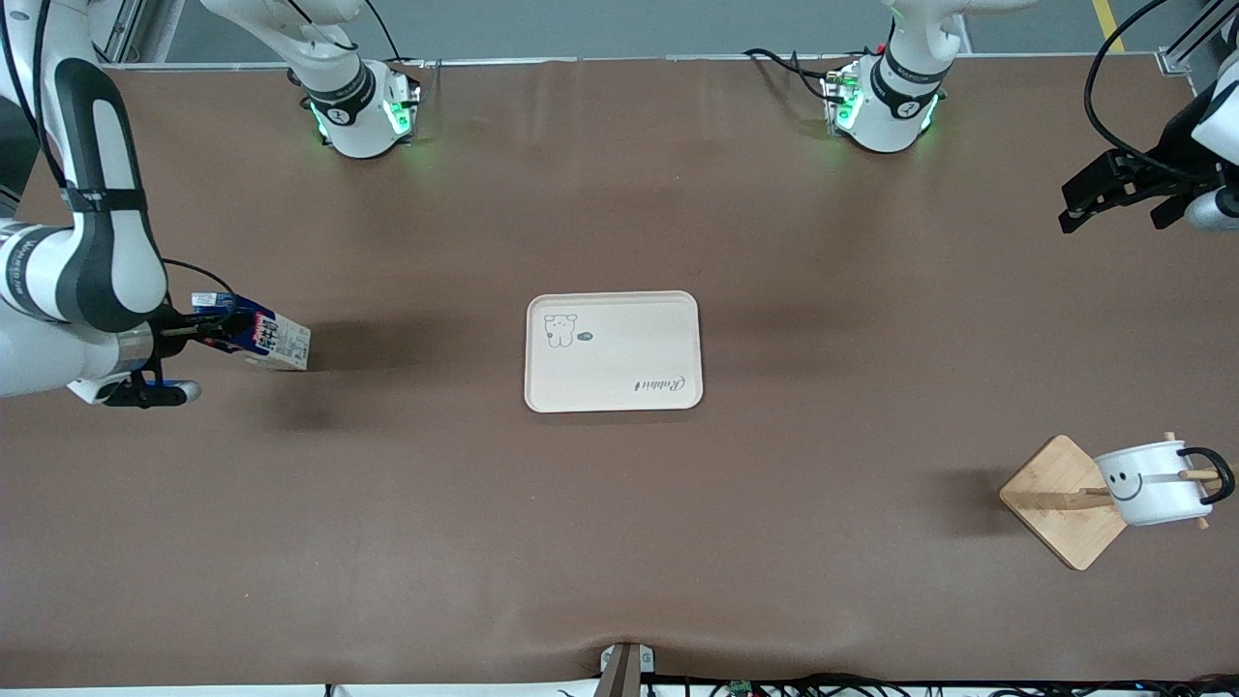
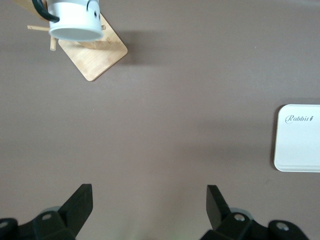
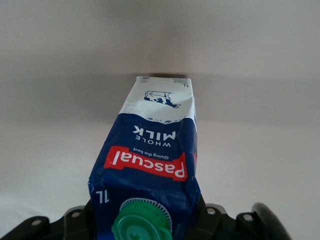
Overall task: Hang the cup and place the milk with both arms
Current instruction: 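Carry the milk carton off the tray and set it on the table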
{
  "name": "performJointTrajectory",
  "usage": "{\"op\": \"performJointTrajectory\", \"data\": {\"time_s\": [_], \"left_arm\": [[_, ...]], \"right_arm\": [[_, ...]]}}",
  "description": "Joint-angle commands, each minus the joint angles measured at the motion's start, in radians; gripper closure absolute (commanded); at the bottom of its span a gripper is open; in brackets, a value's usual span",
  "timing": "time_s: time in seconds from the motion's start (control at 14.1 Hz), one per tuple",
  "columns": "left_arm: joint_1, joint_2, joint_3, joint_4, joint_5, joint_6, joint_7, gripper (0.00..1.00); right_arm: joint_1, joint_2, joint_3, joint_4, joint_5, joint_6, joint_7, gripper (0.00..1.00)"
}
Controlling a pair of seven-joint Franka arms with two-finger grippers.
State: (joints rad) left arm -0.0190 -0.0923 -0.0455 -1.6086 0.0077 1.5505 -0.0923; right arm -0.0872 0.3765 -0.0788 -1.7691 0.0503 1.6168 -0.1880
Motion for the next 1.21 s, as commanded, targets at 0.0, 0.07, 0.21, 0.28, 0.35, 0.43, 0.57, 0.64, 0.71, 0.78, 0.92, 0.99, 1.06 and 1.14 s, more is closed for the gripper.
{"op": "performJointTrajectory", "data": {"time_s": [0.0, 0.07, 0.21, 0.28, 0.35, 0.43, 0.57, 0.64, 0.71, 0.78, 0.92, 0.99, 1.06, 1.14], "left_arm": [[-0.004, -0.012, -0.007, -0.016, -0.015, 0.031, -0.007, 0.00], [-0.006, -0.012, -0.007, -0.017, -0.015, 0.031, -0.006, 0.00], [-0.004, -0.012, -0.007, -0.019, -0.015, 0.030, -0.006, 0.00], [-0.004, -0.012, -0.007, -0.020, -0.015, 0.030, -0.006, 0.00], [-0.004, -0.012, -0.007, -0.020, -0.015, 0.030, -0.006, 0.00], [-0.004, -0.012, -0.007, -0.022, -0.015, 0.030, -0.006, 0.00], [-0.001, -0.012, -0.007, -0.024, -0.015, 0.026, -0.006, 0.00], [0.001, -0.012, -0.007, -0.024, -0.015, 0.026, -0.004, 0.00], [0.001, -0.014, -0.007, -0.024, -0.015, 0.026, -0.004, 0.00], [0.002, -0.012, -0.007, -0.024, -0.015, 0.026, -0.004, 0.00], [0.002, -0.012, -0.007, -0.022, -0.015, 0.026, -0.004, 0.00], [0.004, -0.012, -0.007, -0.024, -0.015, 0.028, -0.004, 0.00], [0.004, -0.012, -0.007, -0.024, -0.014, 0.028, -0.004, 0.00], [0.004, -0.012, -0.007, -0.022, -0.015, 0.028, -0.003, 0.00]], "right_arm": [[-0.012, -0.042, 0.019, -0.093, -0.024, 0.051, -0.002, 1.00], [-0.014, -0.041, 0.019, -0.098, -0.024, 0.057, -0.001, 1.00], [-0.026, -0.036, 0.019, -0.095, -0.024, 0.058, -0.001, 1.00], [-0.026, -0.036, 0.019, -0.095, -0.024, 0.058, -0.002, 0.85], [-0.025, -0.034, 0.019, -0.093, -0.024, 0.052, -0.001, 0.61], [-0.025, -0.033, 0.019, -0.089, -0.024, 0.049, -0.004, 0.01], [-0.019, -0.034, 0.021, -0.075, -0.024, 0.034, -0.051, 0.00], [-0.019, -0.039, 0.024, -0.072, -0.024, 0.031, -0.079, 0.00], [-0.019, -0.041, 0.024, -0.058, -0.024, 0.025, -0.088, 0.00], [-0.019, -0.039, 0.024, -0.037, -0.024, 0.015, -0.088, 0.00], [-0.022, -0.033, 0.024, 0.043, -0.024, -0.003, -0.087, 0.00], [-0.020, -0.033, 0.024, 0.090, -0.026, -0.026, -0.087, 0.00], [-0.028, -0.033, 0.024, 0.126, -0.017, -0.058, -0.087, 0.00], [-0.038, -0.033, 0.024, 0.138, -0.004, -0.054, -0.088, 0.00]]}}
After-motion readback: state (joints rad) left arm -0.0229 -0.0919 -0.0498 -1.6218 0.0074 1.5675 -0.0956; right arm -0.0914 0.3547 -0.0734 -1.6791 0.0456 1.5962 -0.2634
